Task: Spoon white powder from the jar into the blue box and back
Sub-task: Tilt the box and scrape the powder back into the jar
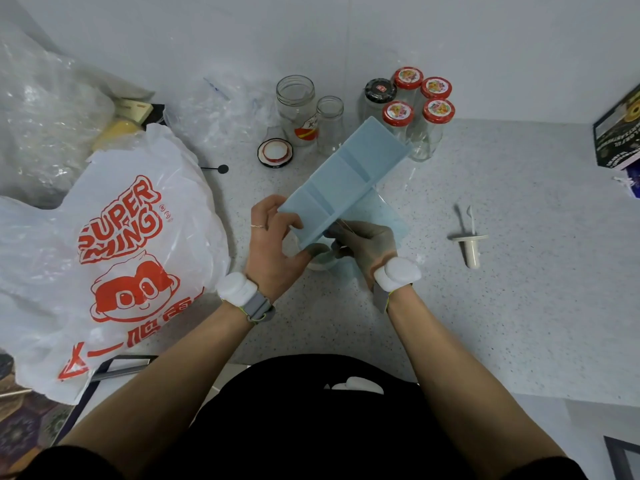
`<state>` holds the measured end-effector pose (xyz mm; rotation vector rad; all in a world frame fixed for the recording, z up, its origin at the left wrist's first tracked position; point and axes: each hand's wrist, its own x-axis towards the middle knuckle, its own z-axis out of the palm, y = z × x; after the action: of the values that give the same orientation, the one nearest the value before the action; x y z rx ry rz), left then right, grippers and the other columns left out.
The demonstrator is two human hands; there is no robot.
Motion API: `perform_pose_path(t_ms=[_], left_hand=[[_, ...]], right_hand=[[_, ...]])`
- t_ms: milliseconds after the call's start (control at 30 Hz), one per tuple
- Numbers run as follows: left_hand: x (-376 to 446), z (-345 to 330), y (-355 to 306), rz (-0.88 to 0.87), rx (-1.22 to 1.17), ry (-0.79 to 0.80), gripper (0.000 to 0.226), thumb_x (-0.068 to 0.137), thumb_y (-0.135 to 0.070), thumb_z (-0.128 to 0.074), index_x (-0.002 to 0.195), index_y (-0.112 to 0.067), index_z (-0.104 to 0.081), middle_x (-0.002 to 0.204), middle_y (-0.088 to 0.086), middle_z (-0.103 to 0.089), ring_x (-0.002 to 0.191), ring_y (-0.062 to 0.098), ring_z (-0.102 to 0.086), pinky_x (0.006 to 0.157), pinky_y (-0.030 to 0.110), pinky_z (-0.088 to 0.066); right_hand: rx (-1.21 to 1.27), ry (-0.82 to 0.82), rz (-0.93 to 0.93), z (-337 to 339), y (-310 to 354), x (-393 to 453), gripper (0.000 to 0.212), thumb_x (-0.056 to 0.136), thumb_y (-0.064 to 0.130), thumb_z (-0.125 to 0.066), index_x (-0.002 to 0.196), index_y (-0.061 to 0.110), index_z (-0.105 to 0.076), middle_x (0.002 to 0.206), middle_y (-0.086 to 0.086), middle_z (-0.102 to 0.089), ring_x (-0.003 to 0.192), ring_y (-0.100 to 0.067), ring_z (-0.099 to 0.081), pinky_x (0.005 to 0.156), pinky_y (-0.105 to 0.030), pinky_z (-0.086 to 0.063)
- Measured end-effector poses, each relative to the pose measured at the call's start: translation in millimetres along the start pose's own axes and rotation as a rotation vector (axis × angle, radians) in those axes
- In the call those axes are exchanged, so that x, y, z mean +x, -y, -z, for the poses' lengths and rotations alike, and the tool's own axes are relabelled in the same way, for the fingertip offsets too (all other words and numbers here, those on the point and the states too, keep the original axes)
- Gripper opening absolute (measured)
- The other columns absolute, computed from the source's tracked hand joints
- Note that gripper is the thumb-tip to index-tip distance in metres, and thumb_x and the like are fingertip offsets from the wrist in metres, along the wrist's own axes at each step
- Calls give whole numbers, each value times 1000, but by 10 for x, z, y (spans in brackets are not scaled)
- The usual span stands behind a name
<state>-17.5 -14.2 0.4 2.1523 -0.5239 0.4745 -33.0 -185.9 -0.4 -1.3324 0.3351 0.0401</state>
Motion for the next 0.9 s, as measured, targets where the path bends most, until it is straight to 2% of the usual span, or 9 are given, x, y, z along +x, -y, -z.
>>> perform_pose_path(t_ms=[167,267,333,500,567,633,800,900], left_hand=[[44,25,20,7,19,-3,49,68,-29,-86,98,-18,-49,126,17,-41,116,6,-41,81,47,-54],[73,49,35,-8,16,-32,48,68,-34,-83,96,-15,-50,123,21,-42,117,-10,-36,78,45,-56],[65,47,39,-14,12,-38,48,68,-38,-81,95,-12,-51,122,22,-43,118,-13,-34,78,44,-56],[21,31,20,-2,19,-31,48,68,-38,-81,97,-16,-50,124,19,-42,118,-9,-35,78,46,-56],[26,32,-7,-2,19,-23,48,68,-37,-82,97,-18,-48,124,18,-42,117,-3,-37,78,46,-55],[32,34,-28,-5,17,-12,48,68,-36,-81,98,-20,-47,124,18,-42,118,4,-38,81,47,-55],[50,39,-22,-47,18,23,52,67,-26,-87,98,-18,-46,124,23,-41,116,-4,-37,81,43,-55],[44,43,-7,-59,19,36,51,67,-23,-87,97,-17,-46,123,23,-41,112,9,-42,80,44,-55]], right_hand=[[-71,31,18,121,-46,-1,7,83,9,-70,88,11,-75,74,-10,-74,59,-20,-63,56,-29,-54],[-3,0,-9,207,-23,-2,8,83,3,-68,86,5,-74,70,-11,-72,54,-18,-60,53,-28,-53],[59,-14,-19,199,3,-1,9,83,1,-66,88,4,-73,72,-11,-72,55,-19,-61,54,-28,-54],[62,4,19,44,-7,-1,15,86,7,-67,99,1,-71,82,-14,-73,63,-20,-65,63,-28,-56],[27,-11,39,8,-45,6,19,85,12,-68,100,2,-72,84,-14,-74,63,-20,-65,64,-30,-55],[-29,-14,73,-4,-83,14,18,85,15,-68,99,5,-73,84,-11,-74,62,-21,-64,64,-31,-54],[-104,4,111,10,-104,-4,10,86,14,-67,93,13,-74,79,-9,-74,55,-21,-61,59,-32,-54],[-116,-4,86,38,-116,-15,10,86,11,-66,94,10,-73,80,-15,-73,56,-22,-62,56,-31,-54]])
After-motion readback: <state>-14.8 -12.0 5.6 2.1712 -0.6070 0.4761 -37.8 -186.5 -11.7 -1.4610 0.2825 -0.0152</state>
